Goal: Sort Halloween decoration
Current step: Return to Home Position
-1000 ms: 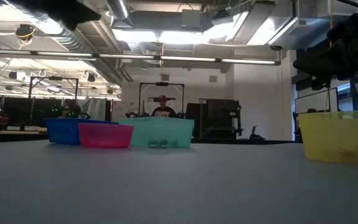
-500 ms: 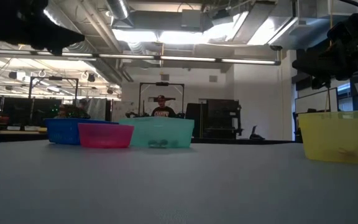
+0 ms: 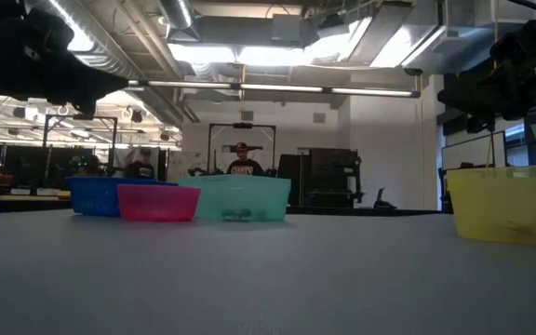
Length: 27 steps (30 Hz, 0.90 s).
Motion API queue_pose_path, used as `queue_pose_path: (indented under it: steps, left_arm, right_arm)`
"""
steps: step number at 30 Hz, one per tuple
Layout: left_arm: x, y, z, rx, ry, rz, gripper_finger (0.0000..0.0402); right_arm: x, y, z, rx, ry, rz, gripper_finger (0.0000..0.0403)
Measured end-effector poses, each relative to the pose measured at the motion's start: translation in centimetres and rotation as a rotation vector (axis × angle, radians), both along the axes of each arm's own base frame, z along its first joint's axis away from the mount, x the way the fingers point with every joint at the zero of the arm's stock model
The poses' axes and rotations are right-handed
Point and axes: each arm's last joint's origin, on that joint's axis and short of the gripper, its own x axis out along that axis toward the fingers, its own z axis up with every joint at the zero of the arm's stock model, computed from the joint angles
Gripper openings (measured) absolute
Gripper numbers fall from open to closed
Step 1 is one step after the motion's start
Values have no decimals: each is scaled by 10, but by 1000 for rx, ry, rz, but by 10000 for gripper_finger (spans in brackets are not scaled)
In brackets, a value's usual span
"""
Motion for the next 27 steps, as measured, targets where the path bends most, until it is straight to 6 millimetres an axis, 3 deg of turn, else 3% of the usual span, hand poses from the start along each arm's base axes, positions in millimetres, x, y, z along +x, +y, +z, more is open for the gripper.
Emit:
queue_pose_path:
  steps: [27]
  left_arm:
    - [0, 0, -1, -19, 9, -14, 1]
  right_arm:
    - [0, 0, 0, 4, 0, 3, 5]
